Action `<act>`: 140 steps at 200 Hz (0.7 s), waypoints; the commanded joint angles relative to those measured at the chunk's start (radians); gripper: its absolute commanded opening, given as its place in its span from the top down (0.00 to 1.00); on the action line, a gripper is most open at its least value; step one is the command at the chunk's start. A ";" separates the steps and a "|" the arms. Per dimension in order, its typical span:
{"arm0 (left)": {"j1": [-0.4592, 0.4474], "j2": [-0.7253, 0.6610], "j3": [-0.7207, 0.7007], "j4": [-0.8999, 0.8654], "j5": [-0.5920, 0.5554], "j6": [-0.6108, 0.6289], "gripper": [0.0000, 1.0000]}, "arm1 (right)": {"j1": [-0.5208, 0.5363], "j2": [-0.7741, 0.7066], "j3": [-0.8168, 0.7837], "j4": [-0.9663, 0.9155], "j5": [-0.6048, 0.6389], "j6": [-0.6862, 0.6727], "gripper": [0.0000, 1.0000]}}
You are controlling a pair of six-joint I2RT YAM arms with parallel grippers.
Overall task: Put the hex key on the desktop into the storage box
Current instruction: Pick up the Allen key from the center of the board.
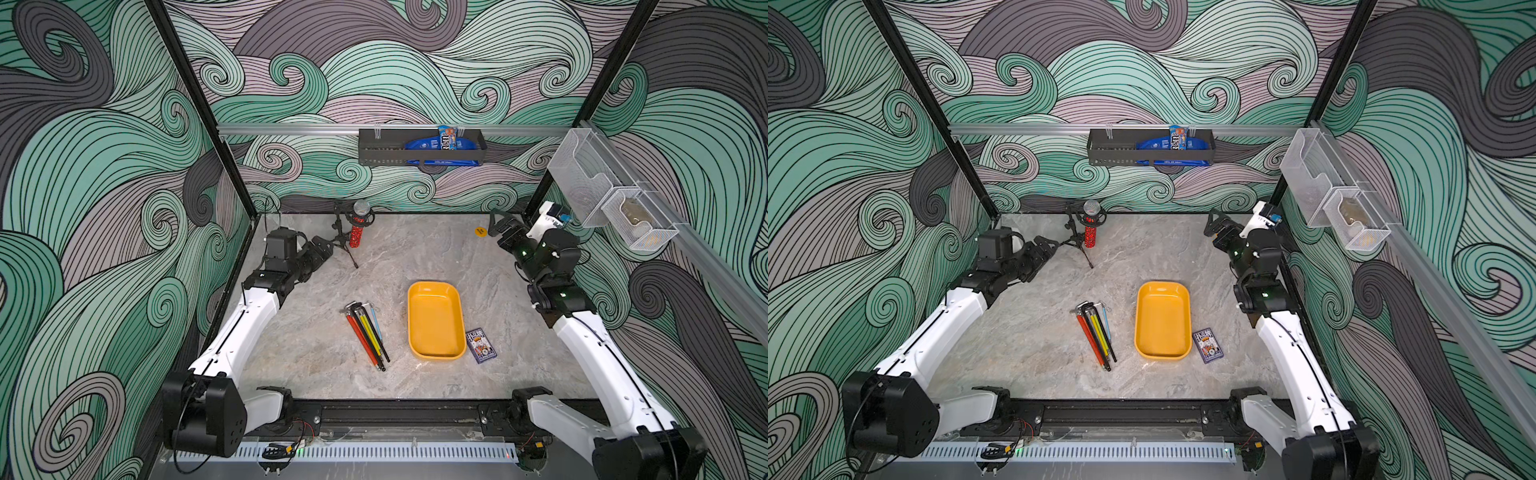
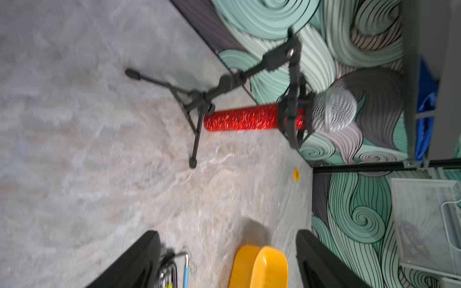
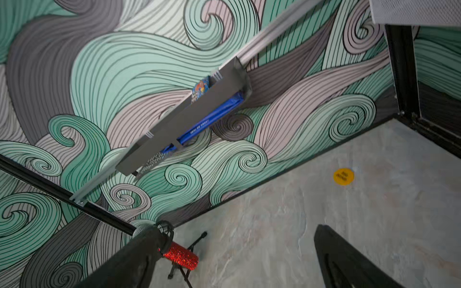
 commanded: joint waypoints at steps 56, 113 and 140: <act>-0.096 -0.263 -0.101 -0.553 -0.017 0.037 0.28 | 0.175 0.018 0.093 -0.674 -0.102 -0.093 0.08; -0.099 -0.325 -0.192 -0.616 0.002 0.062 0.38 | 0.458 0.119 0.112 -0.707 -0.121 -0.104 0.30; -0.099 -0.362 -0.214 -0.617 0.002 0.044 0.41 | 0.597 0.226 0.166 -0.704 -0.116 -0.119 0.42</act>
